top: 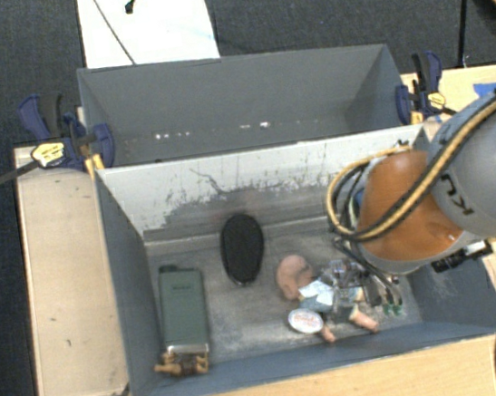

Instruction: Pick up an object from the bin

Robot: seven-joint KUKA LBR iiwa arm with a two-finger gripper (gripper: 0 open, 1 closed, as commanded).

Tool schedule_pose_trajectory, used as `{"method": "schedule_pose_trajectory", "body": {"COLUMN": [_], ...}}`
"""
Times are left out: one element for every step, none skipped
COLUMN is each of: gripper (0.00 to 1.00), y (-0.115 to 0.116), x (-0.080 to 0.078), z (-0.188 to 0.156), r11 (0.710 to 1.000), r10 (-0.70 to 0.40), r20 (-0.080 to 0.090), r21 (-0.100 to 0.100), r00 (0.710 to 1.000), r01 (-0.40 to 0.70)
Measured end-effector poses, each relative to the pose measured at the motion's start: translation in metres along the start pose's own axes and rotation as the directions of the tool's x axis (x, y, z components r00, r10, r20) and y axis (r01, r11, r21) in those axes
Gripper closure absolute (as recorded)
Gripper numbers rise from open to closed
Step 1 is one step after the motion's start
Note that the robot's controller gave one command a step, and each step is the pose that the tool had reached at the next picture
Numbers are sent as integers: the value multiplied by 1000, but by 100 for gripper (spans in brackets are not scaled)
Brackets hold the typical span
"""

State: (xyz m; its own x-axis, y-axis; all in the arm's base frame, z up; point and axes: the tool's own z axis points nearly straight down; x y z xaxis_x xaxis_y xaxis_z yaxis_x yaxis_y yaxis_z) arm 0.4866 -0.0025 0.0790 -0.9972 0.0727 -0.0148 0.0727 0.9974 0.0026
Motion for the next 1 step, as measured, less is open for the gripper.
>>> {"method": "schedule_pose_trajectory", "body": {"gripper": [100], "y": [0], "x": [-1], "z": [-6], "r11": [1000], "r10": [0], "r20": [-2], "r21": [1], "r00": [1000], "r01": [0]}}
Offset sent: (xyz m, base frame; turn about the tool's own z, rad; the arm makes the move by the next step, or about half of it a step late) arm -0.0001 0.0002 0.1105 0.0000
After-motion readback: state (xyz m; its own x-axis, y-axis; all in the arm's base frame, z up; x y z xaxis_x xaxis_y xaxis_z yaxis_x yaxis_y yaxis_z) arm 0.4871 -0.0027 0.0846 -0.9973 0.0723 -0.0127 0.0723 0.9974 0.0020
